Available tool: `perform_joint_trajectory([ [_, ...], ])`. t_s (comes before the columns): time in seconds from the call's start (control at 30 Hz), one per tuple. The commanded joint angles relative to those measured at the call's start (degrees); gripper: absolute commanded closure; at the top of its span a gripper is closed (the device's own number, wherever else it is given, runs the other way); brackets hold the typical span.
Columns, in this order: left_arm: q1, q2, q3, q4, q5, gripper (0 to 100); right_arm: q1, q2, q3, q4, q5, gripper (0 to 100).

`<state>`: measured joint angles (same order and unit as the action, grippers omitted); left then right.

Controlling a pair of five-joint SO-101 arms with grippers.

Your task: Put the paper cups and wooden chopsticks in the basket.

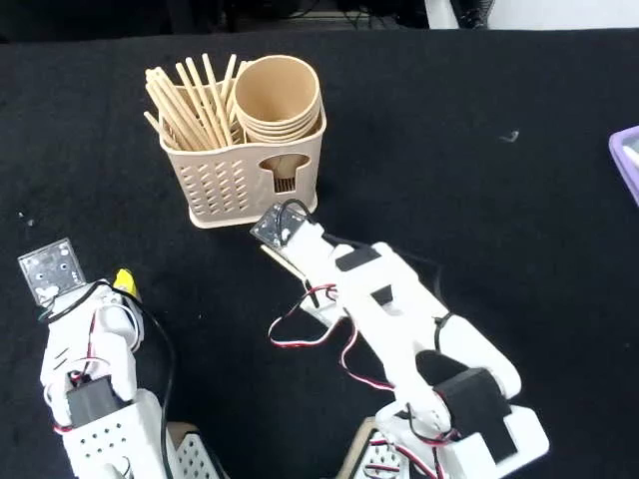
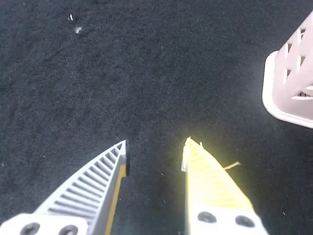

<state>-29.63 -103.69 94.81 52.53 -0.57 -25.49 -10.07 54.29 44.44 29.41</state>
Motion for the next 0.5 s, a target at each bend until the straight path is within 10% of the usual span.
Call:
perform_joint_trajectory([
  [0.0,1.0,-0.6,-0.6,0.1,-0.7,81,-1.6,0.5,0.2,0.7,0.5,98.6],
  [0.47,1.1,-0.6,-0.6,0.1,-0.7,81,-10.5,-43.9,1.2,21.8,-6.9,98.8],
])
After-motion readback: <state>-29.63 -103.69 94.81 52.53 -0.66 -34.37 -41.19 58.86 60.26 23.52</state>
